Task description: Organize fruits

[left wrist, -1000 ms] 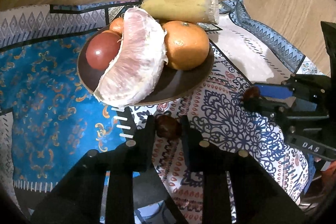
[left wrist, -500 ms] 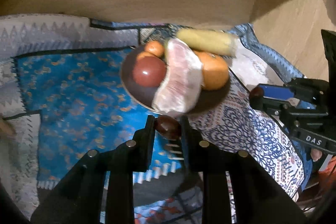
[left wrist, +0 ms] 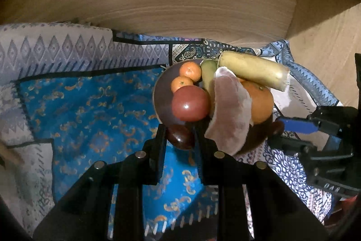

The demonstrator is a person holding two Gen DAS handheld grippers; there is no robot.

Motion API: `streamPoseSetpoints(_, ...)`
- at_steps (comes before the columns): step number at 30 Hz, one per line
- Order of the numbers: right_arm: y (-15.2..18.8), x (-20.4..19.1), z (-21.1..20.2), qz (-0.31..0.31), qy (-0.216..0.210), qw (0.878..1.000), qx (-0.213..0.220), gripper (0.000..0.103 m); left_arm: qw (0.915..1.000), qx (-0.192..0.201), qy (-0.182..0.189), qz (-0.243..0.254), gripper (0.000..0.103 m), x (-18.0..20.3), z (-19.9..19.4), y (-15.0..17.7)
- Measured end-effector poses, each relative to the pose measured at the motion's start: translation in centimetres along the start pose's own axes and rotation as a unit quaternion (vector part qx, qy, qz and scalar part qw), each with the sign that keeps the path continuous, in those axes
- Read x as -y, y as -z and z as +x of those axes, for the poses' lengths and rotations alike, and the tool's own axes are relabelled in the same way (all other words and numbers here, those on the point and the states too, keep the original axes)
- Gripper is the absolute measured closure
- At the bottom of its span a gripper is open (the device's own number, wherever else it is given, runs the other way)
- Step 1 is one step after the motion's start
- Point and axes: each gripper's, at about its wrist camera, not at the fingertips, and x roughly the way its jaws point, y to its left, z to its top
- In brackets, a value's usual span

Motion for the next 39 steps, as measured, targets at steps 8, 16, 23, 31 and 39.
streamPoseSetpoints(8,-0.5,0.3,1.5,0.013,-0.009,1.000,-0.016,0.078,0.9996,-0.022,0.020,0.000,0.080,-0.3,1.9,-0.4)
streamPoseSetpoints(16,-0.4,0.0,2.4,0.011,-0.005,1.000,-0.026,0.078,0.9989,-0.033,0.034,-0.003,0.080,-0.3,2.9,-0.5)
streamPoseSetpoints(23,-0.3,-0.2,2.7,0.006,-0.003,0.999,-0.035,0.070,0.9987,-0.033,0.036,-0.014,0.070,-0.6,2.5,-0.5)
streamPoseSetpoints(31,-0.4,-0.5,-1.5,0.015,0.020,1.000,0.017,0.070,0.9992,0.021,0.025,-0.022,0.069,-0.8,-2.2,-0.7)
streamPoseSetpoints(39,-0.4,-1.7,-10.5,0.035,0.064,0.988,0.139,0.070,0.9899,0.138,-0.032,-0.001,0.069,1.2,-11.0,-0.1)
